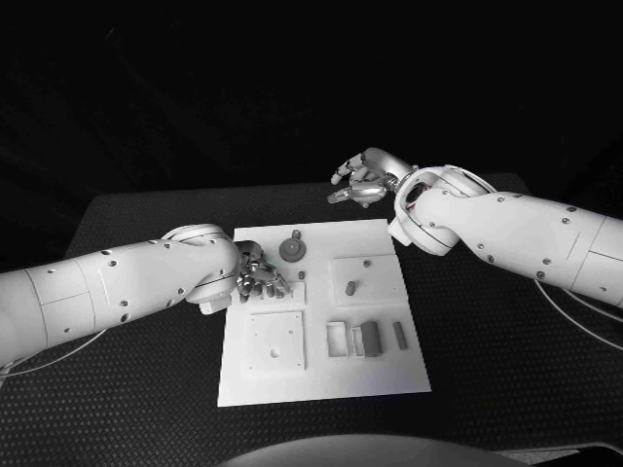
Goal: Assemble the parts on the task board
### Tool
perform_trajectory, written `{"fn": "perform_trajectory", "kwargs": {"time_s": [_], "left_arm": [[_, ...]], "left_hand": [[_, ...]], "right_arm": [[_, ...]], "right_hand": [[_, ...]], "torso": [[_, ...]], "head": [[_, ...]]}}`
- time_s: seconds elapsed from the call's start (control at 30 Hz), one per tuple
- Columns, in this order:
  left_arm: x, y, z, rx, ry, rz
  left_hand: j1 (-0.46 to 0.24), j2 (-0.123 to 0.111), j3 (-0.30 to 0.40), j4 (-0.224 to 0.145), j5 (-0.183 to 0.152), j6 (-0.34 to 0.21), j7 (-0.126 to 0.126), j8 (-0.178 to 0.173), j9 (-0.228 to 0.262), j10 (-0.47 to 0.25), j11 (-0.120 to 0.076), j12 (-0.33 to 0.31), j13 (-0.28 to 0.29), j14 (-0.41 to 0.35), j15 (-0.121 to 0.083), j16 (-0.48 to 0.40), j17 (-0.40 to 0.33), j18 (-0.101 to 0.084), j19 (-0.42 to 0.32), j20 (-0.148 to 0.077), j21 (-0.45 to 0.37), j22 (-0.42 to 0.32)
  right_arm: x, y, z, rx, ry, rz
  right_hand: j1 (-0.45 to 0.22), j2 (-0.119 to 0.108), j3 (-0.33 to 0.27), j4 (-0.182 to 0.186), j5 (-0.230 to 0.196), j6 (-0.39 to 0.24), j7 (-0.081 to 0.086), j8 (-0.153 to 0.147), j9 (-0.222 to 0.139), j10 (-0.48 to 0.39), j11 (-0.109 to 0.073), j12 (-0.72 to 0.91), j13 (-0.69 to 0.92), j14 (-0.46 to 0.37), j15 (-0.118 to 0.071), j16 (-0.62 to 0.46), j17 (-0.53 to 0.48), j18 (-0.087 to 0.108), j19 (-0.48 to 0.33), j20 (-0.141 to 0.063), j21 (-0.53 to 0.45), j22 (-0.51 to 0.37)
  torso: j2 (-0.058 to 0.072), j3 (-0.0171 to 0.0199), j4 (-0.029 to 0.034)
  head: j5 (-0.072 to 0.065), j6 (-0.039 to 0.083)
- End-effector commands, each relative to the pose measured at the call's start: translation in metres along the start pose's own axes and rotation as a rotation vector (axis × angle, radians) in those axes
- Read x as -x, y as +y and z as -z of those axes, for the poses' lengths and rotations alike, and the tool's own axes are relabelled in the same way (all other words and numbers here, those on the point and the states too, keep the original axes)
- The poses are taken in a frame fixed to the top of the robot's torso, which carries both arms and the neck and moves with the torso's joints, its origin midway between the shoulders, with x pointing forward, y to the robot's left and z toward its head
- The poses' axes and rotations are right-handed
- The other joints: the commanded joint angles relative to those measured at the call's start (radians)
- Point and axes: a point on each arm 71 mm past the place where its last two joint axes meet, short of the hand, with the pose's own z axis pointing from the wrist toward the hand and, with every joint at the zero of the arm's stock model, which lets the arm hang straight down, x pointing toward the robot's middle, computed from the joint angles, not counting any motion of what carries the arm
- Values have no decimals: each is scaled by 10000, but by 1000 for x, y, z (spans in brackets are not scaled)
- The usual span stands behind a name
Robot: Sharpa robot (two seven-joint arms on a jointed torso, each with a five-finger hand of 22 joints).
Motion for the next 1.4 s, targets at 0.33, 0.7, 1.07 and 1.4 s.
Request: {"fn": "perform_trajectory", "kwargs": {"time_s": [0.33,0.7,1.07,1.4], "left_arm": [[0,0,1,-147,-78,157],[1,10,8,-127,201,614],[45,15,28,-128,-102,1543],[98,27,31,633,-1518,1078]], "left_hand": [[-137,21,-78,-35,-13,101,-31,-46,36,86,-17,4,30,53,-82,86,-34,-132,52,-117,-49,-10],[-130,15,-89,-63,-14,103,-36,-51,40,90,-22,4,33,56,-90,97,-48,-133,59,-122,-52,-10],[-476,35,-162,109,-14,-158,56,-237,0,31,57,-19,44,29,-45,101,-175,-141,55,-105,-148,-75],[-783,-130,-158,231,-12,-525,214,-471,-47,-320,213,-248,-42,-304,109,-81,-384,-143,-263,9,-401,-177]], "right_arm": [[-1,1,0,87,110,24],[3,-5,-1,-60,0,63],[12,-19,2,-366,-164,142],[12,-20,1,-422,-179,147]], "right_hand": [[-76,2,-5,32,63,-11,77,41,-14,-10,65,55,-15,-17,9,37,-15,152,-12,49,-57,107],[-78,2,-2,35,63,-11,77,42,-14,-11,65,57,-17,-18,9,39,-18,152,-11,48,-58,107],[-79,-8,-1,34,63,-12,77,42,-14,-11,65,59,-20,-18,9,41,-20,152,-10,47,-59,108],[-123,-21,-8,72,63,-12,78,44,-14,-10,66,65,-26,-18,10,48,-27,152,-3,49,-60,109]], "torso": [[-1,12,-10],[-10,10,-5],[-6,10,5],[4,16,-11]], "head": [[-9,10],[-12,65],[4,217],[49,303]]}}
